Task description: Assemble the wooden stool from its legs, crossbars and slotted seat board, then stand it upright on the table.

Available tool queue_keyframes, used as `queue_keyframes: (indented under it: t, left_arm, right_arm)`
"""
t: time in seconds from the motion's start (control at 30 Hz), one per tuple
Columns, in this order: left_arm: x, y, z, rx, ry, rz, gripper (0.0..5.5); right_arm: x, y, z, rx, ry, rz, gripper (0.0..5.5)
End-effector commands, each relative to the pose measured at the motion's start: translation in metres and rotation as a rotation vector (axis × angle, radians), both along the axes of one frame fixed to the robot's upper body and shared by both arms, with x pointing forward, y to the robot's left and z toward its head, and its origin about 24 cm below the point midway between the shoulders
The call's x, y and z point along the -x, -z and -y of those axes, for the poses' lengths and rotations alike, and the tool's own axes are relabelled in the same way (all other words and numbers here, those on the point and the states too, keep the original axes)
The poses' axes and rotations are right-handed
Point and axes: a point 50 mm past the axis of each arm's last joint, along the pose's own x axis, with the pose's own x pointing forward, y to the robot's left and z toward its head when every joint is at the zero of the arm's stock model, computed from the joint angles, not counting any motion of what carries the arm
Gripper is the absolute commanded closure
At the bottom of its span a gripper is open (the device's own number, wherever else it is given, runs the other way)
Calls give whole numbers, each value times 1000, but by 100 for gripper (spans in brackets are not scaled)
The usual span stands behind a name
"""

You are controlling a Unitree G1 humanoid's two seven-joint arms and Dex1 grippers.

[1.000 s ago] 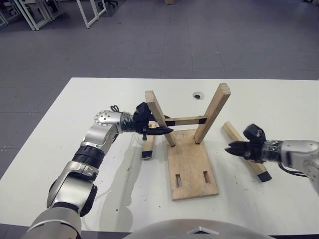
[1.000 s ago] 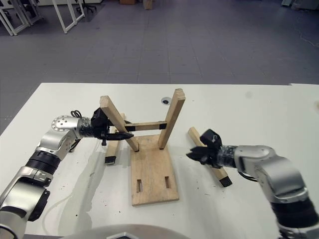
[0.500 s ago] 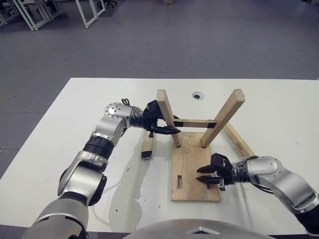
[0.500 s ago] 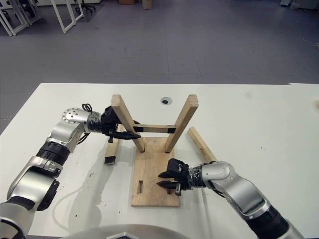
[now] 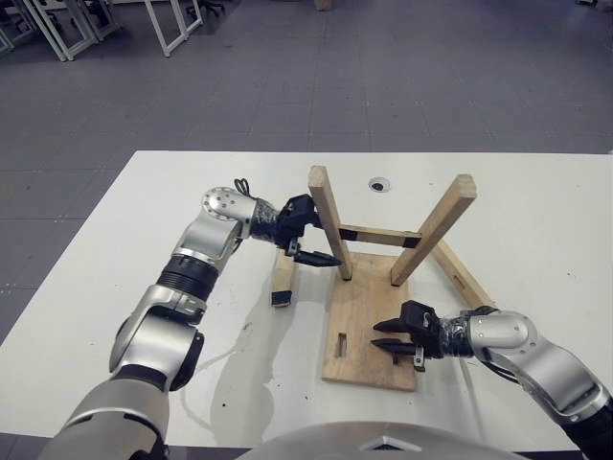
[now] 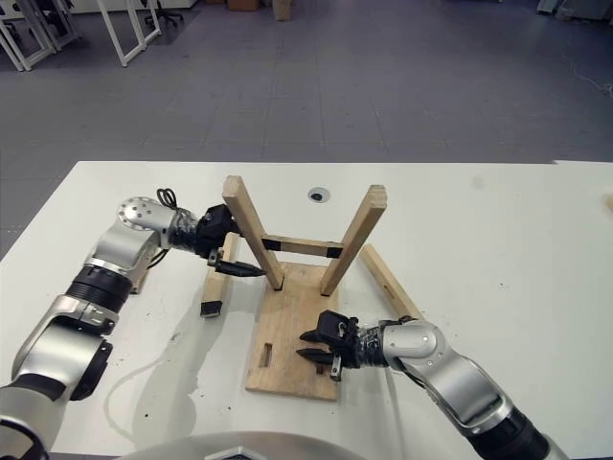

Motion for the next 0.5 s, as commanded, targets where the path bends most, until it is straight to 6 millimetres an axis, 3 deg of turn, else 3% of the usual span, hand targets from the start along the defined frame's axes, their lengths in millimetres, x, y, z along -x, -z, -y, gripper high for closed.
queue_keyframes:
  t: [0.03, 0.2, 0.27, 0.37, 0.5]
  left_arm:
    - [6, -6, -35, -172, 13, -43, 116]
    - [-3, -24, -58, -146, -258, 78, 116]
    - [-14, -46, -59, -31, -558, 209, 116]
    - [-11, -91, -48, 288, -956, 316, 116]
    - [10, -136, -8, 589, -1150, 176, 116]
  right_arm:
    - [-8, 17, 19, 126, 79, -40, 425]
    - [-21, 12, 16, 103, 119, 2, 425]
    - [-19, 15, 12, 86, 141, -7, 425]
    - [-26, 24, 5, 70, 173, -13, 425]
    - [-48, 27, 5, 67, 225, 22, 425]
